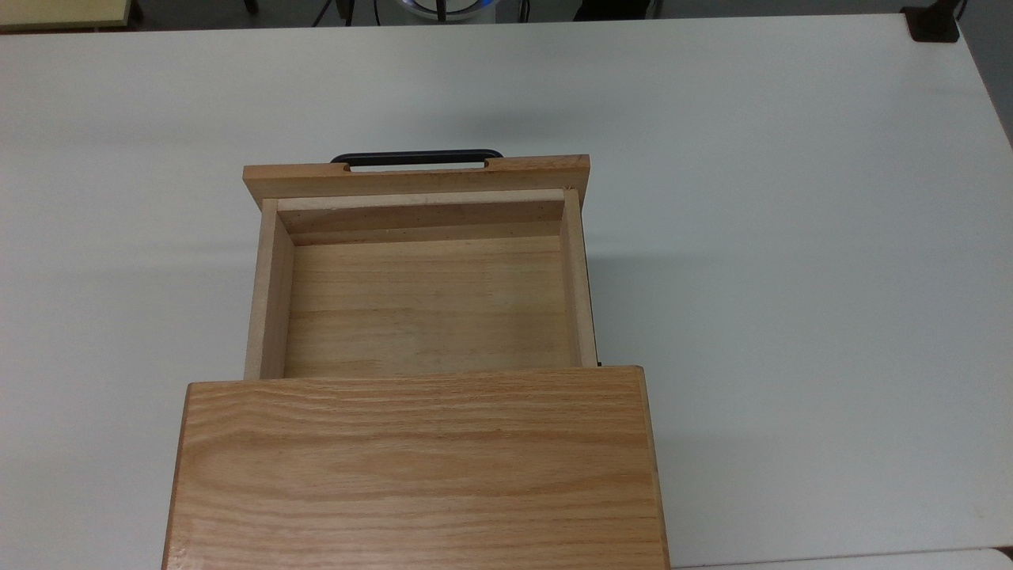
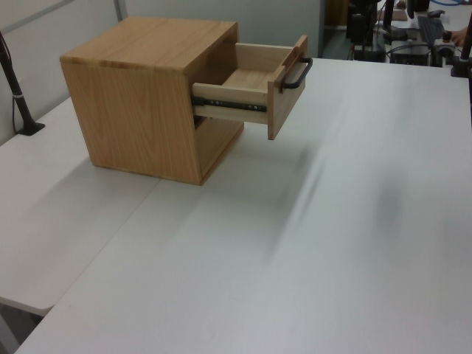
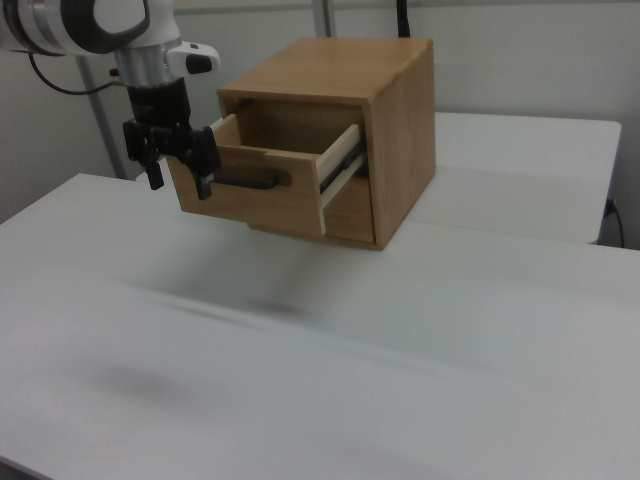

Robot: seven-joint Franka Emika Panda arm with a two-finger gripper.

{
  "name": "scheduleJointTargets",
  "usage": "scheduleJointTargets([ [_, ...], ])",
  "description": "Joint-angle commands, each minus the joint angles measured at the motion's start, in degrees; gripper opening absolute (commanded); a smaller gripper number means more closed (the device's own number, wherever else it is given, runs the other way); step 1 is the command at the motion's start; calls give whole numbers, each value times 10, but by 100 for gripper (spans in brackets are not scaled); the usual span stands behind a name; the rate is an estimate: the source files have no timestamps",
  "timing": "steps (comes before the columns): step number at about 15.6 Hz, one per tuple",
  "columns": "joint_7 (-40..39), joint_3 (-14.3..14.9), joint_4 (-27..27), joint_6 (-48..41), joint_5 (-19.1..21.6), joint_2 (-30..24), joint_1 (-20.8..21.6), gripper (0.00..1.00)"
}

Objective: Close the drawer by sliding it

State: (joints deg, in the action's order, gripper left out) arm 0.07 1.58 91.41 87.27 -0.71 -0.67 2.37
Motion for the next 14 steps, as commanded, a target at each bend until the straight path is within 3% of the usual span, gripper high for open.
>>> scheduleJointTargets([
  [1, -10, 1, 2, -5, 0, -5, 1, 100],
  [12, -17, 1, 3, -2, -1, -3, 2, 100],
  [13, -26, 1, 4, -2, -1, -3, 2, 89],
  [14, -41, 1, 4, -2, -1, -3, 2, 72],
])
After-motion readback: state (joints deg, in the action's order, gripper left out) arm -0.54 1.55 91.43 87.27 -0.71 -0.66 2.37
